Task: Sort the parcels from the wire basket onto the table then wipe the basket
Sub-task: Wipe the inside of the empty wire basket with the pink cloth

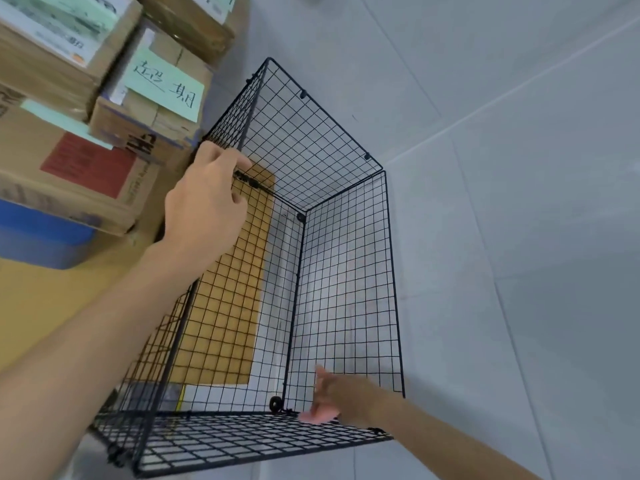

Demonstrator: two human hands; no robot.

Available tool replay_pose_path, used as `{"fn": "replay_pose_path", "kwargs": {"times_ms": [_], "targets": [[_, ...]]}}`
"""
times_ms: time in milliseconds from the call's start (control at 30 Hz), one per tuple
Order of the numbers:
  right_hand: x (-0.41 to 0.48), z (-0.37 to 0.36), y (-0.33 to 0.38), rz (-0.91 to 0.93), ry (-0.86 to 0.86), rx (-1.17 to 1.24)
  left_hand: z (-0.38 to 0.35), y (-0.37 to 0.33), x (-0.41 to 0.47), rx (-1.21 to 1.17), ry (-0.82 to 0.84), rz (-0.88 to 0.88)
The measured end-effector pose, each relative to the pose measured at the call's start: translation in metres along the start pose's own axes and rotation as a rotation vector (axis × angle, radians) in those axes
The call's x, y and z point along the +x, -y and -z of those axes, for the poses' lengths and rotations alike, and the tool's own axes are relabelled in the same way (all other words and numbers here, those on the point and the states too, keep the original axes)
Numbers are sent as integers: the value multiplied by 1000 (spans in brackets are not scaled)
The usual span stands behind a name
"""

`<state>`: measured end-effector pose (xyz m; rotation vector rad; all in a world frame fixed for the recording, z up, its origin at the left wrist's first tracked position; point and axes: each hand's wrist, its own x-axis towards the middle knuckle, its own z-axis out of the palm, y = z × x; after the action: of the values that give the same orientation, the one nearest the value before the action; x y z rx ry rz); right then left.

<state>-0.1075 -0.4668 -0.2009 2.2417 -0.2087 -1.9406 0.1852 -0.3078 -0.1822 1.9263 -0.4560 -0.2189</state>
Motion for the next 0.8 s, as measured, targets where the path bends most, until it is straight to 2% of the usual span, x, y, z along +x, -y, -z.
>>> {"fn": "replay_pose_path", "kwargs": {"times_ms": [67, 167, 233, 300, 367, 433, 500, 600, 667, 800], "targets": [[-13, 10, -11, -41, -115, 38, 0, 0, -1, 0, -1, 5], [-31, 34, -64, -208, -535, 301, 0, 0, -1, 12, 5, -2], [-44, 47, -101, -346, -765, 300, 1, -1, -1, 18, 10, -2], [-52, 51, -119, -438, -893, 211, 1, 0, -1, 25, 12, -1], [-51, 42, -110, -343, -883, 160, 1, 0, 0, 26, 14, -6], [-39, 17, -77, -204, -656, 138, 0, 1, 0, 25, 14, -7], [-25, -12, -37, -161, -395, 99, 0, 1, 0, 21, 13, -7], [-17, -19, -11, -145, -211, 35, 0, 1, 0, 23, 15, -10], [-19, -5, -26, -191, -261, 103, 1, 0, 0, 32, 17, -18], [-43, 25, -61, -366, -684, 109, 2, 0, -1, 43, 18, -16]]}}
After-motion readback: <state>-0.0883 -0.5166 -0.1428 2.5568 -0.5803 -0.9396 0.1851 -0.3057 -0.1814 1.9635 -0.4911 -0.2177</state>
